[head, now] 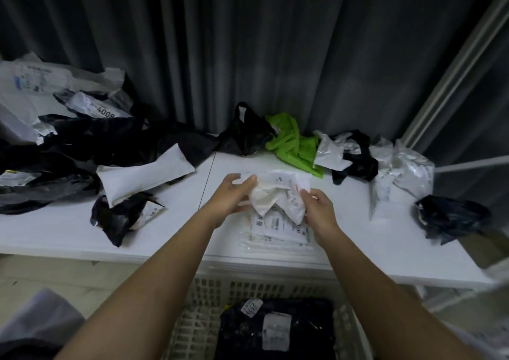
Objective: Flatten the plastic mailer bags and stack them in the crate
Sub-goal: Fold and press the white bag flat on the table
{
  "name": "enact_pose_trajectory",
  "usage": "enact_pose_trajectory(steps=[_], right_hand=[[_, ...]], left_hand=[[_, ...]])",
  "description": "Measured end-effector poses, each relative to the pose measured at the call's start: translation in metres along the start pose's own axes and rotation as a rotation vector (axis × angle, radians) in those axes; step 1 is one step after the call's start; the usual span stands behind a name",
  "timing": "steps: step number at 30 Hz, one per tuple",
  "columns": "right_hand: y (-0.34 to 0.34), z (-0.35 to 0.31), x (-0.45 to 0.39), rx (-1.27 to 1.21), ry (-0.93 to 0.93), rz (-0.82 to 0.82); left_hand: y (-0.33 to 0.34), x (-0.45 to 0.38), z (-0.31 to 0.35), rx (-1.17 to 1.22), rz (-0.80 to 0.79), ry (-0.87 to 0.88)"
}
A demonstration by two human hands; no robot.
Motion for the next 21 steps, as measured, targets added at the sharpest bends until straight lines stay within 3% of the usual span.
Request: enact_pose_trajectory(steps=[5, 9, 14, 21], right_hand=[[-0.007, 0.028, 0.003, 0.026, 0.099, 0.012], [-0.007, 0.037, 0.004, 0.117, 0.083, -0.005], [-0.007, 0.038, 0.005, 0.19, -0.005, -0.033], [-0.015, 0.04, -0.001, 0.206, -0.099, -0.01]], left_hand=[[0.019, -0.012, -0.041, -0.046, 0.051, -0.182], [0.021, -0.022, -0.049, 0.001, 0.193, -0.151], [0.016, -0.033, -0.057, -0.103, 0.312, -0.132], [0.012, -0.039, -0.058, -0.292, 0.3, 0.008]])
Point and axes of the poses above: each hand's wrist, its own x-axis away from the middle knuckle, its own y-axis out of the palm, z = x × y, the point moved 6 cm from there along -x, towards the middle knuckle, and after that the axes turned 9 degrees about -y, right-handed, at the moved point
